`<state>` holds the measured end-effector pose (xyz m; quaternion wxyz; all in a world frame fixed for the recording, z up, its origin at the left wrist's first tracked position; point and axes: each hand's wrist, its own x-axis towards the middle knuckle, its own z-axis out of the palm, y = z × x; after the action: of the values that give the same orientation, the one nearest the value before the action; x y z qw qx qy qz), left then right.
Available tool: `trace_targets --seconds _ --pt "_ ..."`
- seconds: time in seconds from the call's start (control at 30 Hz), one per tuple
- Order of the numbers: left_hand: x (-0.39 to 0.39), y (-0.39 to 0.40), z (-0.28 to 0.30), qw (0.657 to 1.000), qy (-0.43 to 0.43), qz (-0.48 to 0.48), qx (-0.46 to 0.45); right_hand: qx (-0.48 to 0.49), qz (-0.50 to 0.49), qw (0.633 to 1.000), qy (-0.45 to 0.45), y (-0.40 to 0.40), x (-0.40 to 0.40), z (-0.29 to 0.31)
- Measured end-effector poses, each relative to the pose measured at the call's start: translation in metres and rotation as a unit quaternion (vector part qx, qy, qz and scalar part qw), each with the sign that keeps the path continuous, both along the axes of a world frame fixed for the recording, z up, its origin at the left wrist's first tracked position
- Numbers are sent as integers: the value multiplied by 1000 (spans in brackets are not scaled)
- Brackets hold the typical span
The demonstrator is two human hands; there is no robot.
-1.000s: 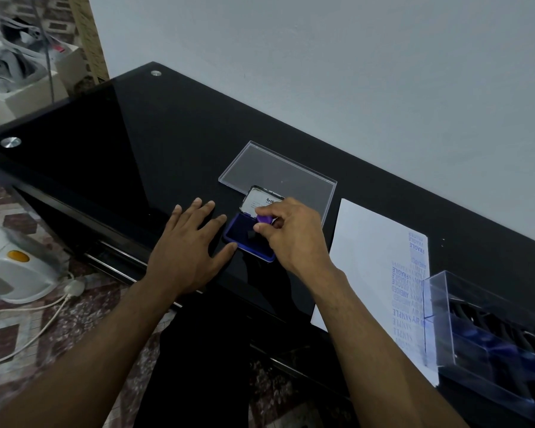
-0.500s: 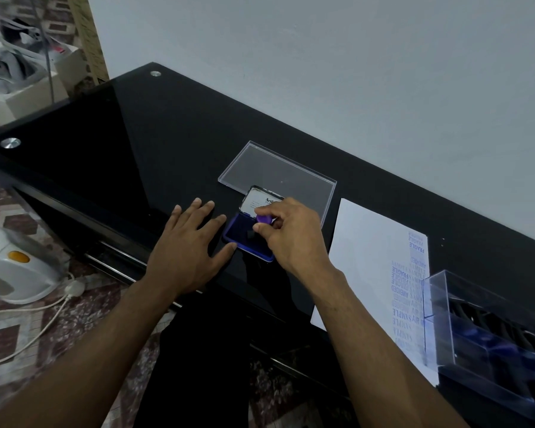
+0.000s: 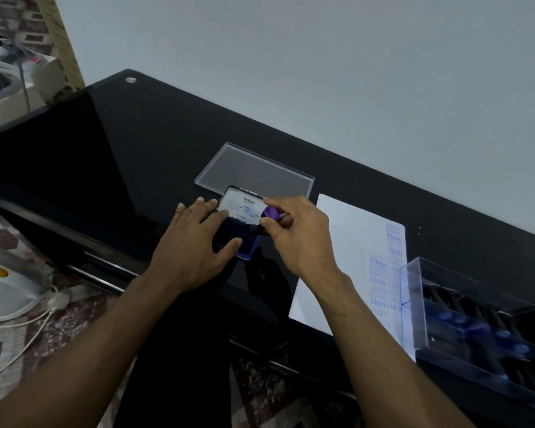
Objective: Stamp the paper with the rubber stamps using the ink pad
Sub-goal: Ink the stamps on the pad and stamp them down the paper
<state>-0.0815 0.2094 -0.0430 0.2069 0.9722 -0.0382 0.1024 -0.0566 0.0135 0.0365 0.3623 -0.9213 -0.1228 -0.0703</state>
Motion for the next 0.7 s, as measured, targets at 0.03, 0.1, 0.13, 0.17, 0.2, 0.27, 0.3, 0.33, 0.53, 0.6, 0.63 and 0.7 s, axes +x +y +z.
trace_targets --seconds 0.03,0.1,0.13,0.17,0.2,0.27,0.3,0.33,0.53,0.6,0.63,0.7 --pt "2 -9 3 1000 -2 -8 0 1 -7 1000 -4 -9 -1 1" --pt "6 -28 8 1000 -4 -25 -4 3 -22 1000 -14 -27 -3 3" --pt "8 -37 10 999 -7 -34 -8 5 -31 999 -19 -37 -4 3" --pt "9 -47 12 999 -11 -41 -9 6 -41 999 -24 -46 -5 3" --pt "11 -56 15 999 -13 -48 -10 6 -51 998 -26 -55 -6 3" --pt "14 -75 18 998 -15 -63 -18 7 -75 997 -22 -74 -9 4" --pt "16 -85 20 997 -15 -73 -22 10 -88 996 -20 -84 -10 4" --pt "18 -95 21 996 -16 -85 -23 13 -99 995 -19 -94 -11 4" --pt "28 -149 17 989 -5 -144 -30 19 -155 987 -26 -150 -17 8" --pt "29 -162 15 988 2 -152 -35 20 -171 985 -33 -164 -15 8" --pt "30 -168 15 987 7 -155 -33 19 -178 983 -34 -171 -14 7" --pt "33 -178 13 987 15 -159 -30 19 -191 981 -36 -182 -10 4"
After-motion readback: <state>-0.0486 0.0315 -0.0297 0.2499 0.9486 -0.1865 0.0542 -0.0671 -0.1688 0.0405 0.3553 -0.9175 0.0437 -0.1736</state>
